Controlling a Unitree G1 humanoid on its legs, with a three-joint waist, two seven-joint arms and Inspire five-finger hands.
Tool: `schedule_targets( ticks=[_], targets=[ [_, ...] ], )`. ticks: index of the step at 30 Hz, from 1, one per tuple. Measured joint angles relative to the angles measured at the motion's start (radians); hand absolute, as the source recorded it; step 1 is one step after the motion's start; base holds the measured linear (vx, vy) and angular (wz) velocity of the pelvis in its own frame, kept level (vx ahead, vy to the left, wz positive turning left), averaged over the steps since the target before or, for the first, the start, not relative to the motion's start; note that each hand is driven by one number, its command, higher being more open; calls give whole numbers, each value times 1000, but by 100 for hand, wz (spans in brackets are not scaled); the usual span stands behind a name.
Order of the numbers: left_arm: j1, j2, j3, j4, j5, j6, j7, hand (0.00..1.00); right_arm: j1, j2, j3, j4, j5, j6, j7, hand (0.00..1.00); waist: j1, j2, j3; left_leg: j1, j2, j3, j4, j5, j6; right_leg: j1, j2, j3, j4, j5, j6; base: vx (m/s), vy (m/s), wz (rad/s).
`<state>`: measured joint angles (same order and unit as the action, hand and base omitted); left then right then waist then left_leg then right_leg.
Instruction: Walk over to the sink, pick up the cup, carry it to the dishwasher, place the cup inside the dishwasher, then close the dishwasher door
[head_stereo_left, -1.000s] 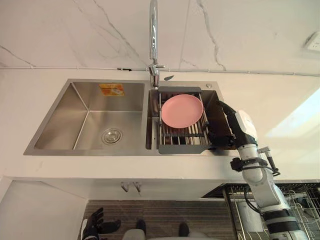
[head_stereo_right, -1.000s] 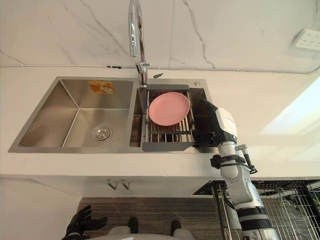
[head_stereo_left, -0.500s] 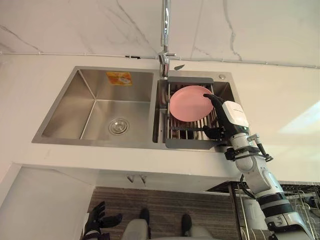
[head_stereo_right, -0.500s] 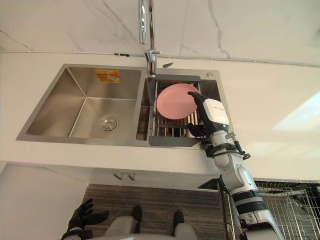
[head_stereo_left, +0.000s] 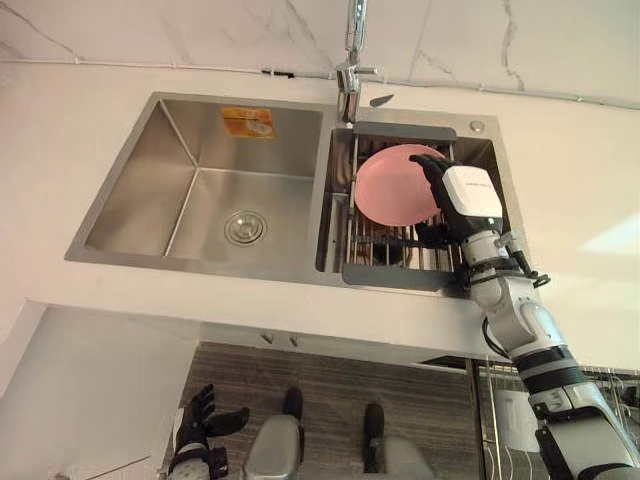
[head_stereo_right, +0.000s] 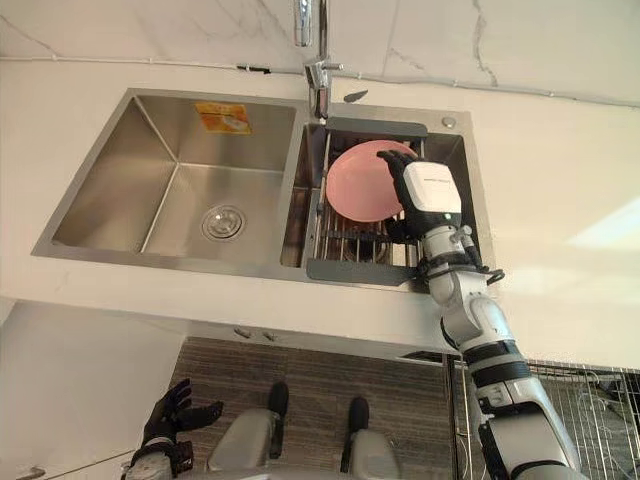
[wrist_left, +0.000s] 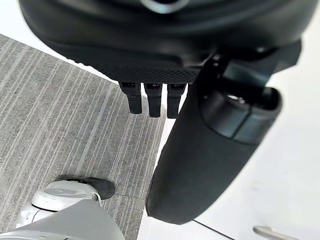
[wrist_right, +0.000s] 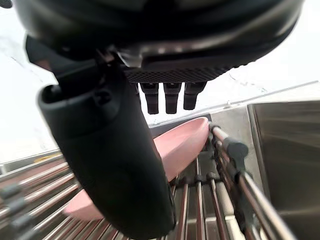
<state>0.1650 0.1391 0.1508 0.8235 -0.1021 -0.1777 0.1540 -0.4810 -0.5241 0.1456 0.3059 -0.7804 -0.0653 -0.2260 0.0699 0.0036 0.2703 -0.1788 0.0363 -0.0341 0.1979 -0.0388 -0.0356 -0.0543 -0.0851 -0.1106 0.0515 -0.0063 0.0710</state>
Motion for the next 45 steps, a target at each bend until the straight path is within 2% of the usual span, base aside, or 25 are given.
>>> schedule_targets(
  ticks=[9,11,18,21,29,33,38,45],
  targets=[
    [-12,-1,-1,0,-37,-2,0,90,-71,-8,19,52,-11,19,-12,30,4,11,19,-5,0,-4,-1,0,0,-5,0,-6,1,0,0,0,0,0],
    [-16,-1,-1,0,-37,-3,0,90,-79,-19,19,44,-11,8,-39,30,5,13,20,-5,0,-5,-2,0,0,-5,1,-7,1,0,0,0,0,0],
    [-20,-2,-1,0,-37,-3,0,90,-91,-28,36,23,-6,-13,-36,30,0,13,20,-1,0,-4,-3,0,0,-1,1,-5,2,0,-1,0,0,0],
    [-20,-2,-1,1,-36,-3,-1,90,-62,-53,36,-41,-4,-20,-36,30,-1,13,20,10,1,-2,-8,0,0,7,1,-4,2,0,-1,-2,-1,-1],
    [-7,-2,-1,4,-29,-1,-9,90,44,-161,29,-302,-3,-114,-36,30,-16,12,19,73,2,18,-45,0,0,43,-1,12,0,0,0,10,-3,-7],
    [6,3,0,6,-15,-1,-16,90,127,-170,2,-357,-3,-135,-36,30,-29,3,11,109,2,25,-62,0,0,70,-1,19,-7,0,0,17,-1,-6],
    [18,8,1,6,-15,1,-28,90,248,-166,-108,-438,-1,-145,-36,30,-36,-8,-18,125,4,41,-75,0,1,74,-1,33,-9,0,0,1,-1,-9],
    [58,7,23,-2,-15,1,-29,90,453,-47,-289,-579,38,-143,-42,30,-68,-8,-79,170,5,47,-90,0,0,118,0,34,-33,0,0,-9,-6,-3]
  ],
)
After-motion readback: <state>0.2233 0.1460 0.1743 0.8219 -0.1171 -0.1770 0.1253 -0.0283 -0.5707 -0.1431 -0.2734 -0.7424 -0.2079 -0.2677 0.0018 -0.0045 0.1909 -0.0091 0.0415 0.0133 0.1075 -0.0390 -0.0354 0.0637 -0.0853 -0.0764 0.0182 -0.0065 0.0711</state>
